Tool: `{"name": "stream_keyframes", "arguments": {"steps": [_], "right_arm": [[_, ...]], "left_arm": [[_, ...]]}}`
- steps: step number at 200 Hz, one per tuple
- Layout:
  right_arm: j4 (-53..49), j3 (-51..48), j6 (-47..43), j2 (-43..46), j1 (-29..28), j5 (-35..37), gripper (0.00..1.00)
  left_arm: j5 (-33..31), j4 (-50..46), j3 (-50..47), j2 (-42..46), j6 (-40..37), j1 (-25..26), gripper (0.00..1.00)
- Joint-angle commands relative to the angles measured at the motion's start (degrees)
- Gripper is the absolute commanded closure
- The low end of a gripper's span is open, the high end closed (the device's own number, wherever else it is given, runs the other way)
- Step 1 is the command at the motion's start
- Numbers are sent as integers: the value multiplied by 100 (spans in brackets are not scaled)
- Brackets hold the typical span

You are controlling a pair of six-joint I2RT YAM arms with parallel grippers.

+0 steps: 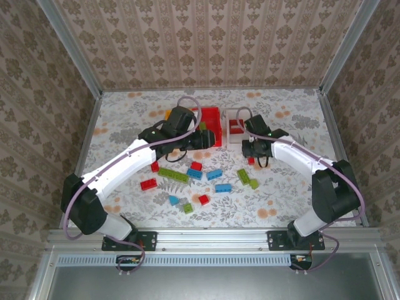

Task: Sort the legos into containers by color

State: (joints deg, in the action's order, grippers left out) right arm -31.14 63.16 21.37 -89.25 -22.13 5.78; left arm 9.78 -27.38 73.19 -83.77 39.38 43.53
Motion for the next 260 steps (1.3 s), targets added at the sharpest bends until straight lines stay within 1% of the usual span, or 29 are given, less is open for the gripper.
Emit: {"name": "stream_keyframes", "arguments": {"steps": [1, 32, 67, 108, 128, 142, 157, 171, 203, 227, 245, 260], "right_arm": [[-159, 772, -165, -308, 48, 457, 82], [-200, 1743, -244, -1152, 122, 937, 83], [-338, 2725, -276, -2057, 247, 1196, 83], [-468, 3443, -358, -2847, 363, 1313, 82], [-587, 3731, -427, -3104, 371, 1381, 78], [-697, 3875, -424, -3209, 378, 1415, 68], [-704, 3897, -415, -3172, 368, 1397, 55], [-684, 3914, -393, -3076, 354, 1357, 49], [-633, 3951, -365, -2680, 239, 1166, 47], [-516, 3802, -357, -2169, 34, 976, 47], [-316, 3369, -363, -1638, -172, 873, 47], [-11, 2740, -380, -1084, -356, 665, 47]], "left_arm": [[-142, 187, 284, 204, -137, 42, 39], [-99, 412, 562, 105, -311, 42, 38], [36, 356, 1151, -291, -561, 38, 38], [181, 394, 1395, -561, -589, 59, 37], [228, 383, 1380, -598, -602, 64, 37], [229, 336, 1339, -582, -610, 61, 37], [206, 269, 1254, -546, -638, 59, 37], [161, 215, 1117, -480, -633, 55, 37], [-38, 74, 609, -163, -559, 25, 37], [-300, -378, 163, 84, -445, -86, 36], [-345, -538, -286, 333, -369, -194, 35], [-522, -858, -556, 522, -300, -261, 34]]}}
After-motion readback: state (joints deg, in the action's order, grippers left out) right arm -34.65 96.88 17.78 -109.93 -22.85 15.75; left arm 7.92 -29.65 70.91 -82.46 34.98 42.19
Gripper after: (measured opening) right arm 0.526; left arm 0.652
